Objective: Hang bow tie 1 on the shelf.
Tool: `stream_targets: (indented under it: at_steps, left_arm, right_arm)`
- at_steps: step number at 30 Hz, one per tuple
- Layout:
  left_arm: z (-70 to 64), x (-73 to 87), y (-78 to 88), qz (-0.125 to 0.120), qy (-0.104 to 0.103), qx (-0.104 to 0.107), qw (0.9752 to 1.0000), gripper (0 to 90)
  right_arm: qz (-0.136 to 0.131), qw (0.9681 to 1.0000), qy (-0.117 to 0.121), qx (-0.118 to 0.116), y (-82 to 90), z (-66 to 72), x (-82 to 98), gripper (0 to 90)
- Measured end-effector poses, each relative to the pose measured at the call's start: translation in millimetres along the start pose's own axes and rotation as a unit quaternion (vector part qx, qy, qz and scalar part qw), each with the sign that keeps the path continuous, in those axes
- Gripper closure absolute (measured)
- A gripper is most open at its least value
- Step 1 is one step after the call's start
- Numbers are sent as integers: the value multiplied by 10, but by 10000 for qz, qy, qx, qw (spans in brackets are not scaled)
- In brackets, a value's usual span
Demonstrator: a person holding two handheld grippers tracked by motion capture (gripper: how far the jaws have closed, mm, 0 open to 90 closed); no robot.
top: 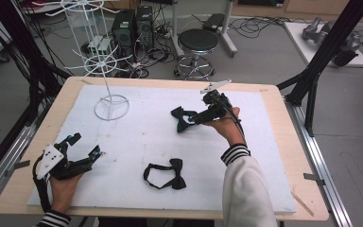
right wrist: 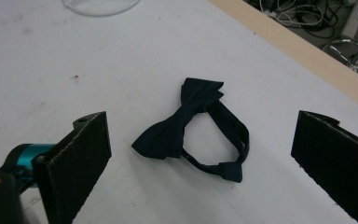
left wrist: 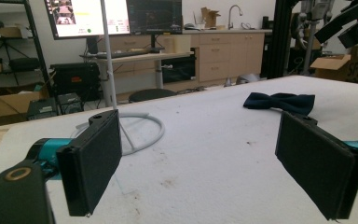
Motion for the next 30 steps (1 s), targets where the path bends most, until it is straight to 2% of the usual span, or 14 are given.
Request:
stream_targets:
  at_steps: [13, 16, 19, 22, 25, 30]
  left_arm:
    - [0, -2, -1, -16, 21, -3, 10000, 150]
    - [2, 0, 0, -6, 8, -2, 10000, 150]
    - [1, -1, -1, -15, 24, -4, 10000, 150]
    - [0, -1, -1, -15, 22, -3, 10000, 150]
    - [1, 0, 0, -4, 8, -1, 10000, 150]
    - [1, -1, -1, -14, 23, -4, 10000, 150]
  right_arm:
    - [459, 9989, 71, 50, -253, 37, 6, 46]
    - [551, 9984, 33, 79, -299, 30, 25, 49]
    - [592, 9982, -118, 70, -346, 21, 38, 49]
    - [699, 9973, -68, 213, -385, -4, 60, 49]
    - [744, 9970, -174, 154, -434, -2, 78, 49]
    - [856, 9961, -222, 53, -508, 38, 101, 66]
Point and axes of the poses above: each handheld gripper's, and its own axes: y roughly backward along the jaws, x roughly out of its underside, z roughly to its left, the point moved 7 cm from there along -y, roughly forward along the jaws, and after that the axes turned 3 degrees about -y, right-handed, at the moved point
